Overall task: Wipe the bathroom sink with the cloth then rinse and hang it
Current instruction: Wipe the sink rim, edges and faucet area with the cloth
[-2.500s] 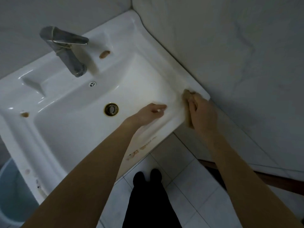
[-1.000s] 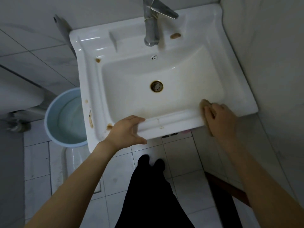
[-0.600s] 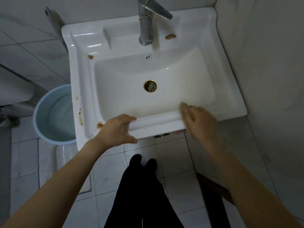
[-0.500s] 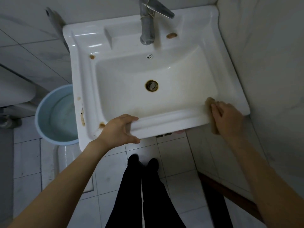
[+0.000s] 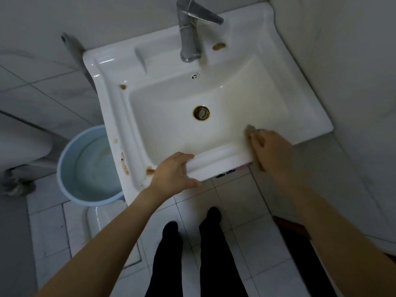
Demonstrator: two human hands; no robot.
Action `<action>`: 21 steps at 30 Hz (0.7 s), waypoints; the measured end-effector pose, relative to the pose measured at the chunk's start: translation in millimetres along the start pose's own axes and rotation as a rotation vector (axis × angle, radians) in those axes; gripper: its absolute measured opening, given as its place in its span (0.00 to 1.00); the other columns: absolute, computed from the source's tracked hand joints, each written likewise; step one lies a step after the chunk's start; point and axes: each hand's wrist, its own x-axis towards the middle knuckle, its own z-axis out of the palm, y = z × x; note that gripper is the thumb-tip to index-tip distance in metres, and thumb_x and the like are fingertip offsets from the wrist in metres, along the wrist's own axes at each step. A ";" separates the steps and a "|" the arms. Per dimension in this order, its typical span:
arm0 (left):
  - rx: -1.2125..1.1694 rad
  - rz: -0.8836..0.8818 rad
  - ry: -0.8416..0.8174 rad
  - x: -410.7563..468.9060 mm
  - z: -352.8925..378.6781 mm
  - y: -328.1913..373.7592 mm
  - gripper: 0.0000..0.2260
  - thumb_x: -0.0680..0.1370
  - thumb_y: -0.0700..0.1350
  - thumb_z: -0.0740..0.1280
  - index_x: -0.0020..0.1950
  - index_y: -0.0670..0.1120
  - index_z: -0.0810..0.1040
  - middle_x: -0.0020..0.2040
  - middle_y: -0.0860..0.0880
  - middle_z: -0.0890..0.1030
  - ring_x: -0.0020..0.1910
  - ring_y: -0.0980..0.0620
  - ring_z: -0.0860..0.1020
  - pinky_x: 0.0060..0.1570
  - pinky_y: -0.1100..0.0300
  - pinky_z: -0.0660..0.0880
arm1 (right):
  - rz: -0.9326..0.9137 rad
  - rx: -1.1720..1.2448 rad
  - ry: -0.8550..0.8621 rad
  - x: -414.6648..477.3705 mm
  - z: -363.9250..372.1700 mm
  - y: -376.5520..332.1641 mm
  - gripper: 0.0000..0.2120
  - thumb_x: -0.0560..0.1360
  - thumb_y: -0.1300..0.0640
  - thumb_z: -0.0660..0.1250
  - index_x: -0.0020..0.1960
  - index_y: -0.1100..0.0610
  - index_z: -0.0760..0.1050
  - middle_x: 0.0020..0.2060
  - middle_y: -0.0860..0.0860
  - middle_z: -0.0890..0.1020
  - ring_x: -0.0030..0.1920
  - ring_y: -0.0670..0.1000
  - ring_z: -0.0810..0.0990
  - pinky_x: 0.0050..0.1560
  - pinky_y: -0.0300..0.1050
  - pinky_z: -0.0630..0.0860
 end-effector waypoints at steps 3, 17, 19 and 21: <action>-0.042 0.039 -0.010 -0.5 0.9 -4.1 0.36 0.64 0.55 0.78 0.69 0.49 0.71 0.61 0.53 0.75 0.59 0.55 0.73 0.48 0.71 0.62 | 0.199 -0.011 0.125 11.8 -7.8 27.9 0.21 0.78 0.40 0.51 0.38 0.55 0.67 0.33 0.55 0.73 0.36 0.59 0.76 0.37 0.44 0.63; -0.007 0.191 0.004 -2.3 5.1 -20.9 0.36 0.67 0.62 0.73 0.71 0.48 0.68 0.63 0.52 0.73 0.62 0.52 0.71 0.57 0.64 0.65 | 0.231 -0.061 0.016 -11.3 7.6 -42.6 0.23 0.80 0.42 0.54 0.39 0.57 0.74 0.35 0.55 0.77 0.39 0.58 0.78 0.39 0.49 0.72; -0.004 0.204 0.015 0.3 5.8 -23.2 0.37 0.67 0.62 0.73 0.71 0.48 0.68 0.63 0.52 0.73 0.62 0.52 0.72 0.56 0.64 0.66 | 0.364 -0.048 0.084 -2.4 -1.0 -29.5 0.22 0.81 0.44 0.55 0.36 0.58 0.71 0.33 0.55 0.75 0.38 0.60 0.78 0.38 0.49 0.71; -0.011 0.196 0.016 1.8 5.2 -22.7 0.36 0.67 0.62 0.73 0.70 0.48 0.69 0.63 0.52 0.73 0.61 0.52 0.72 0.57 0.63 0.67 | 0.320 -0.041 0.068 -12.5 5.6 -57.6 0.24 0.81 0.42 0.53 0.36 0.58 0.73 0.32 0.53 0.76 0.35 0.57 0.78 0.35 0.46 0.71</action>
